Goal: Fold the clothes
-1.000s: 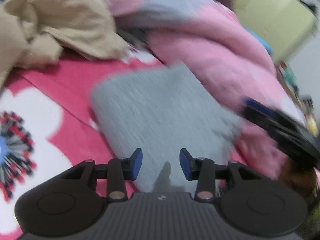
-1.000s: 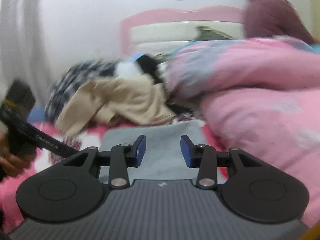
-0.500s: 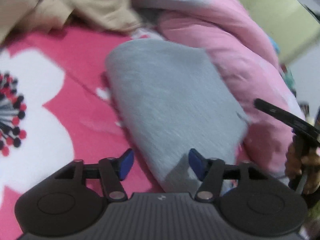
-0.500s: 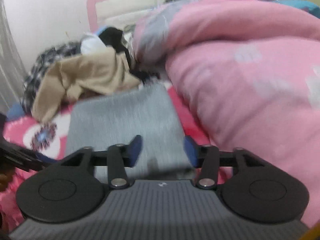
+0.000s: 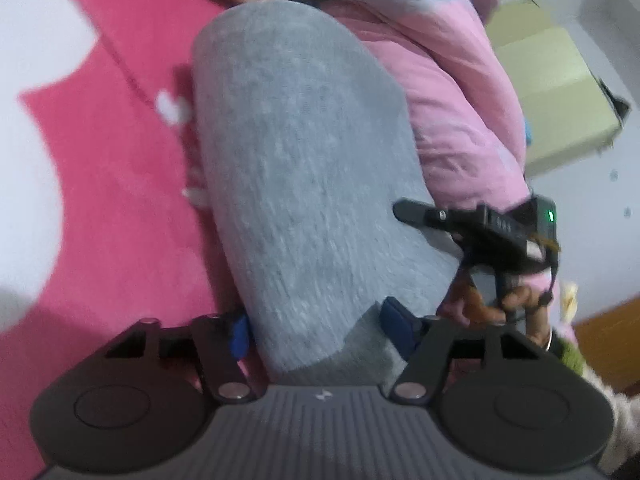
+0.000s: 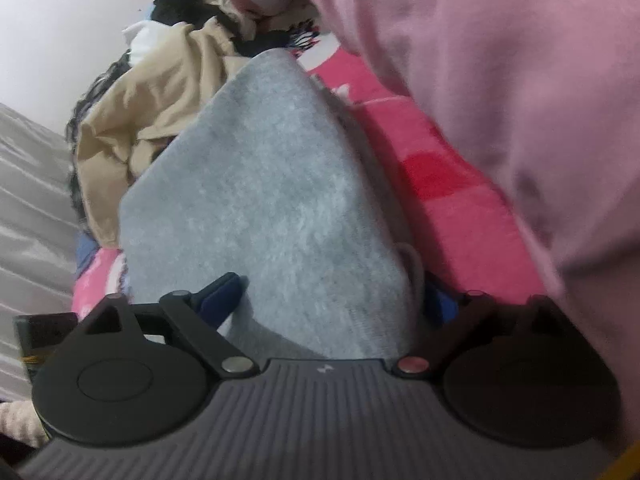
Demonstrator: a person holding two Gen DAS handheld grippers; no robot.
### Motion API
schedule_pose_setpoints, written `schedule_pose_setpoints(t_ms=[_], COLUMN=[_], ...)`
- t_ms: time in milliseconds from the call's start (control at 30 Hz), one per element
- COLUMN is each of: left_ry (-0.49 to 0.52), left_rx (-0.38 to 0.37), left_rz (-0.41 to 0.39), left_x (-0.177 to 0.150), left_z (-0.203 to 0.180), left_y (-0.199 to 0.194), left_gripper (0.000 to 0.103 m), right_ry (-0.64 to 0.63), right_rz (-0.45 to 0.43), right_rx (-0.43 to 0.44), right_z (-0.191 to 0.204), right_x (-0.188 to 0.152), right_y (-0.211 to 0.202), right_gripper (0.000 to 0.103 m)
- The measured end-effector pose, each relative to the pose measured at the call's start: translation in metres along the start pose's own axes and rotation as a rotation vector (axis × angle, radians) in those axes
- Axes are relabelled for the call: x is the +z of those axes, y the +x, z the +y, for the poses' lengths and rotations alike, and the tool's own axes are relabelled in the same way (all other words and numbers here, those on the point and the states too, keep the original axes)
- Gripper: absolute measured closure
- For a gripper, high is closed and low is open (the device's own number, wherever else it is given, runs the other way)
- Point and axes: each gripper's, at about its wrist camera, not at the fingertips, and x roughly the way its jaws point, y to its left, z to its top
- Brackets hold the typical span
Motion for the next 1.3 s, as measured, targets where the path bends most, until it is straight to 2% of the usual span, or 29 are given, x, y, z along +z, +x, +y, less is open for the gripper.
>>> schedule_pose_setpoints(t_ms=[33, 133, 233, 333, 500, 567, 633, 700, 767, 867, 967, 1033, 1067, 1133, 1167, 1233, 1300], left_ry=[-0.042, -0.099, -0.105, -0.127, -0.166, -0.166, -0.154, -0.162, -0.155, -0.116, -0.044, -0.022, -0.013, -0.005, -0.013, -0.031, 0.028], left_rx=[-0.013, -0.056, -0.123, -0.163, -0.074, -0.093, -0.126, -0.18, -0.197, -0.151, -0.05, 0.035, 0.112, 0.256, 0.256, 0.253, 0.272], left_rz=[-0.001, -0.009, -0.023, -0.017, 0.09, 0.059, 0.012, -0.025, -0.042, -0.04, -0.044, -0.057, -0.048, -0.032, -0.058, -0.111, -0.166], left_x=[0.003, 0.01, 0.015, 0.02, 0.021, 0.02, 0.018, 0.019, 0.023, 0.019, 0.004, -0.008, -0.016, -0.032, -0.036, -0.045, -0.045], left_z=[0.003, 0.008, 0.008, 0.011, 0.029, 0.027, 0.02, 0.017, 0.019, 0.031, 0.043, 0.056, 0.065, 0.084, 0.084, 0.085, 0.067], left_y=[0.001, -0.003, -0.019, -0.028, -0.004, -0.01, -0.024, -0.045, -0.072, -0.121, -0.171, -0.191, -0.196, -0.203, -0.212, -0.229, -0.243], left_gripper=[0.055, 0.067, 0.079, 0.08, 0.081, 0.083, 0.084, 0.084, 0.084, 0.084, 0.083, 0.076, 0.071, 0.064, 0.061, 0.062, 0.062], right_ry=[0.0, 0.021, 0.028, -0.014, -0.064, -0.033, -0.035, -0.056, -0.072, -0.088, -0.101, -0.107, -0.106, -0.102, -0.1, -0.106, -0.113], right_rz=[0.004, 0.002, -0.02, -0.042, -0.029, -0.023, -0.04, -0.063, -0.07, -0.048, -0.004, 0.038, 0.064, 0.116, 0.143, 0.136, 0.106], right_rx=[0.003, 0.019, 0.008, -0.013, -0.092, -0.102, -0.108, -0.095, -0.072, -0.011, 0.078, 0.138, 0.163, 0.147, 0.139, 0.151, 0.131], right_z=[0.001, 0.0, 0.005, 0.025, 0.03, 0.025, 0.032, 0.05, 0.069, 0.1, 0.13, 0.145, 0.149, 0.146, 0.144, 0.138, 0.135], right_x=[-0.001, -0.003, -0.008, -0.004, -0.004, -0.003, -0.003, -0.004, -0.006, -0.015, -0.035, -0.052, -0.061, -0.074, -0.08, -0.078, -0.071], right_y=[-0.001, -0.006, -0.022, -0.024, -0.015, -0.011, -0.017, -0.029, -0.036, -0.032, -0.008, 0.017, 0.031, 0.052, 0.063, 0.052, 0.029], right_gripper=[0.016, 0.029, 0.037, 0.043, 0.046, 0.047, 0.053, 0.066, 0.071, 0.071, 0.071, 0.071, 0.068, 0.056, 0.049, 0.049, 0.051])
